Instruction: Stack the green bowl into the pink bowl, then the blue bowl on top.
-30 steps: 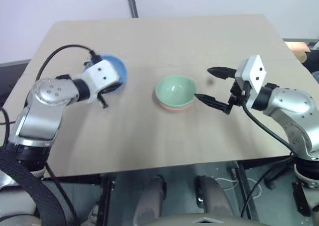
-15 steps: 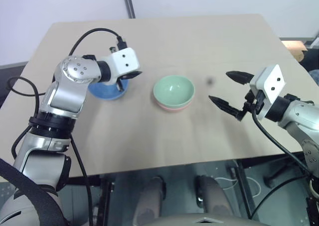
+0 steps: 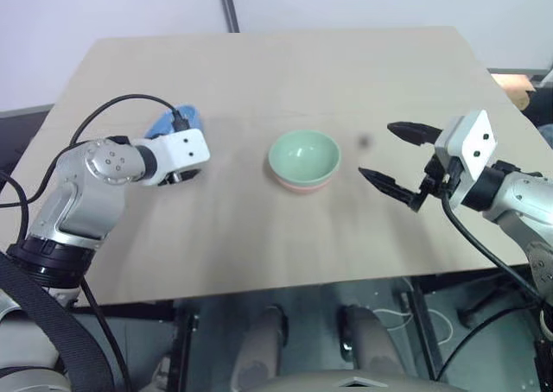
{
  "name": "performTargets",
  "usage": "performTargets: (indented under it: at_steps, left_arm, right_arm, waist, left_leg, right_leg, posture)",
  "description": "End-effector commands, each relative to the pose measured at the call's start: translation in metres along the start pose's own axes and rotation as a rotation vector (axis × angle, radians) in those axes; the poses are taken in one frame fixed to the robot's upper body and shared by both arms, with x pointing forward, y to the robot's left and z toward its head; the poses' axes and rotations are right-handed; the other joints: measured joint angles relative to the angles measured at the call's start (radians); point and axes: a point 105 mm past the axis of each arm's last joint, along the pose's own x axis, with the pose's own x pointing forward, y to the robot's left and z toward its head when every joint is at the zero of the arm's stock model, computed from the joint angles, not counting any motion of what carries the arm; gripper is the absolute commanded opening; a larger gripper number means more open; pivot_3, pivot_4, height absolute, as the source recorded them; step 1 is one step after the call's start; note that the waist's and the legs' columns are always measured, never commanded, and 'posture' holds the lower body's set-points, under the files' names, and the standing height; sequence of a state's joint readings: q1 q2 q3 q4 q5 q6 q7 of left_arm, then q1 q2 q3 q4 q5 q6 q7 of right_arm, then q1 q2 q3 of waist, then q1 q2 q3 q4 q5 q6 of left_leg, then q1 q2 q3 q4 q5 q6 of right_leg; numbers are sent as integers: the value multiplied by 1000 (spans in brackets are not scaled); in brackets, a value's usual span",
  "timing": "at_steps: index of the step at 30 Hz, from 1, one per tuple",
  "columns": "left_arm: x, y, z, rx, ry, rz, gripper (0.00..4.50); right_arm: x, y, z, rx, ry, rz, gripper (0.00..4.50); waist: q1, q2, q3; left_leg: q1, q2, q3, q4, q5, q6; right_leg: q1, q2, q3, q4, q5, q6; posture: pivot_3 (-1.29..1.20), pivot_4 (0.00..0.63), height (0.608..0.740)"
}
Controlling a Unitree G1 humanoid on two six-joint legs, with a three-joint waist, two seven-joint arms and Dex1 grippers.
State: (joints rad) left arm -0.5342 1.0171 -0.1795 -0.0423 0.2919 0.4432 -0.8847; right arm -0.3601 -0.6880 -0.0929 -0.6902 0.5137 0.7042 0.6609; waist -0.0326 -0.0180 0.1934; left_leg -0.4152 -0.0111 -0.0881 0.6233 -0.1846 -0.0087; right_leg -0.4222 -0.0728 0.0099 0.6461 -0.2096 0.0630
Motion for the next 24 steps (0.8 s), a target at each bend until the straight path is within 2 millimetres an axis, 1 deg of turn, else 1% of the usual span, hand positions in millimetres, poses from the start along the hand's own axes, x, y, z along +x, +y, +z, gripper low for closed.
performTargets:
  at_steps: [1,5,7,9,11,14,15,17,19,21,24]
  left_arm:
    - [3,8,5,29,16,79,3018]
    - [4,9,10,13,-7,86,3018]
    - [1,3,21,8,-76,49,3018]
    - [-5,-7,38,-11,-158,-18,3018]
    - [-8,-8,40,-8,-164,-30,3018]
    - [-11,-3,41,3,-157,-4,3018]
    - [-12,-1,40,4,-149,6,3018]
    - [-13,4,33,5,-105,29,3018]
    - [-15,7,21,-4,-47,52,3018]
    - [-17,7,9,1,12,66,3018]
    - [-18,7,-1,15,57,85,3018]
  right_arm:
    - [0,1,10,-37,-35,20,4500]
    - [0,2,11,-44,-28,25,4500]
    - [-2,2,11,-45,-21,24,4500]
    - [-3,1,10,-47,-14,21,4500]
    - [-3,1,10,-48,-12,20,4500]
    - [-3,0,10,-49,-15,21,4500]
    - [-3,0,10,-49,-16,22,4500]
    - [-2,-1,9,-50,-19,24,4500]
    - [-2,-1,9,-50,-22,28,4500]
    - [-1,-2,8,-47,-25,32,4500]
    - [-1,-1,7,-46,-28,38,4500]
  waist:
    - [1,0,0]
    - [0,-1,0]
    - [-3,-1,0]
    - [-3,-1,0]
    - [-3,-1,0]
    - [-2,-1,0]
    - [-3,-1,0]
    - [-5,-1,0]
    - [-5,-1,0]
    - [-7,-1,0]
    - [-6,-1,0]
  left_leg:
    - [0,0,0,0,0,0]
    - [-1,0,0,0,0,0]
    - [0,0,0,0,0,0]
    - [0,0,0,0,0,0]
    - [0,0,0,0,0,0]
    - [0,0,0,0,0,0]
    - [0,0,0,0,0,0]
    - [0,0,0,0,0,0]
    - [0,0,0,0,0,0]
    - [0,0,0,0,0,0]
    - [0,0,1,0,0,0]
  right_leg:
    - [0,0,0,0,0,0]
    - [0,0,0,0,1,1]
    - [0,0,0,0,1,1]
    - [0,0,1,0,1,1]
    - [0,0,1,0,1,1]
    - [0,0,1,0,1,1]
    - [0,0,1,0,1,1]
    - [0,0,1,0,1,1]
    - [0,0,1,0,1,1]
    - [0,0,1,0,1,1]
    - [0,0,1,0,1,1]
  posture:
    - [0,150,740]
    - [0,150,740]
    - [0,150,740]
    - [0,150,740]
    - [0,150,740]
    - [0,150,740]
    - [0,150,740]
    - [0,150,740]
    - [0,150,740]
    - [0,150,740]
    - [0,150,740]
